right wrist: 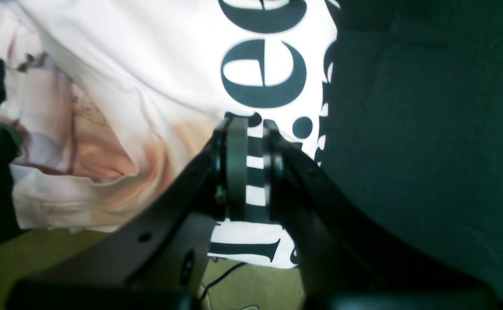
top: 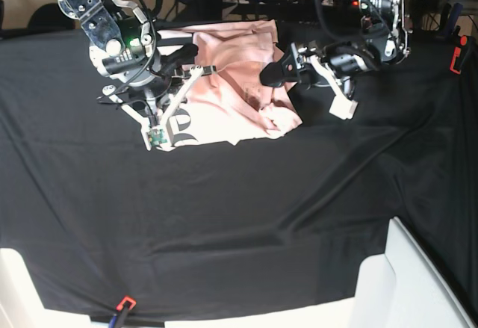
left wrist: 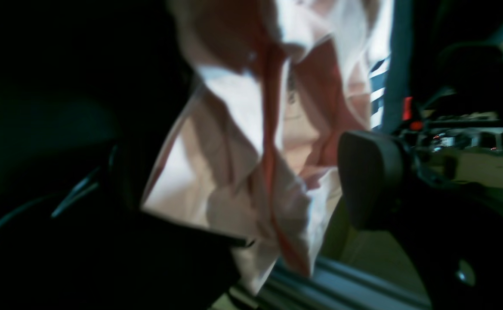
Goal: Fold the T-shirt properly
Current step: 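Move the left gripper onto the shirt and pinch the pink fabric, then drag the shirt with the left gripper toward the right gripper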
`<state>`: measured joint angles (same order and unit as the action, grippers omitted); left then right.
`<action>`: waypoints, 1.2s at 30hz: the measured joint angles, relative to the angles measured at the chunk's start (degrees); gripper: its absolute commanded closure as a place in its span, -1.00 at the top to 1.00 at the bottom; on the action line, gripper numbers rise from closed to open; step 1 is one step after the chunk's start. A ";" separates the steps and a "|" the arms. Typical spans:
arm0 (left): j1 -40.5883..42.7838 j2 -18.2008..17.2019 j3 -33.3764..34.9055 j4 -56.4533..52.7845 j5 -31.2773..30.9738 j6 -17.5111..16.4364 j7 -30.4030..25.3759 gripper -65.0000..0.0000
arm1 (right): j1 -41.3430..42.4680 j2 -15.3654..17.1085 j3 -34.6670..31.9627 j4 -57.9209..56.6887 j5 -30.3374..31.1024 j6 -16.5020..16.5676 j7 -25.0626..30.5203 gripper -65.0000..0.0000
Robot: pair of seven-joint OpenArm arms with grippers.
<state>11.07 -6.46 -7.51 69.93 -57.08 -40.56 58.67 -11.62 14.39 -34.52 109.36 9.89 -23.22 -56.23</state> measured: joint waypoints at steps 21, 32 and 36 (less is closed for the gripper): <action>-5.79 7.21 4.81 -8.66 18.58 -1.60 -6.93 -0.85 | 0.11 0.31 3.93 0.00 0.02 0.00 0.00 -0.82; -6.19 6.36 5.51 -7.21 19.37 -1.31 -7.32 -1.00 | 0.17 1.42 3.91 -0.02 0.24 0.26 0.02 -0.82; -5.46 2.86 5.68 -0.02 21.18 0.15 -2.12 -1.00 | 0.46 1.92 4.28 -0.02 -0.79 0.00 0.63 -0.82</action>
<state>5.61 -3.60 -1.83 69.91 -35.90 -40.40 56.55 -11.16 16.32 -30.24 109.34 9.10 -23.22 -55.59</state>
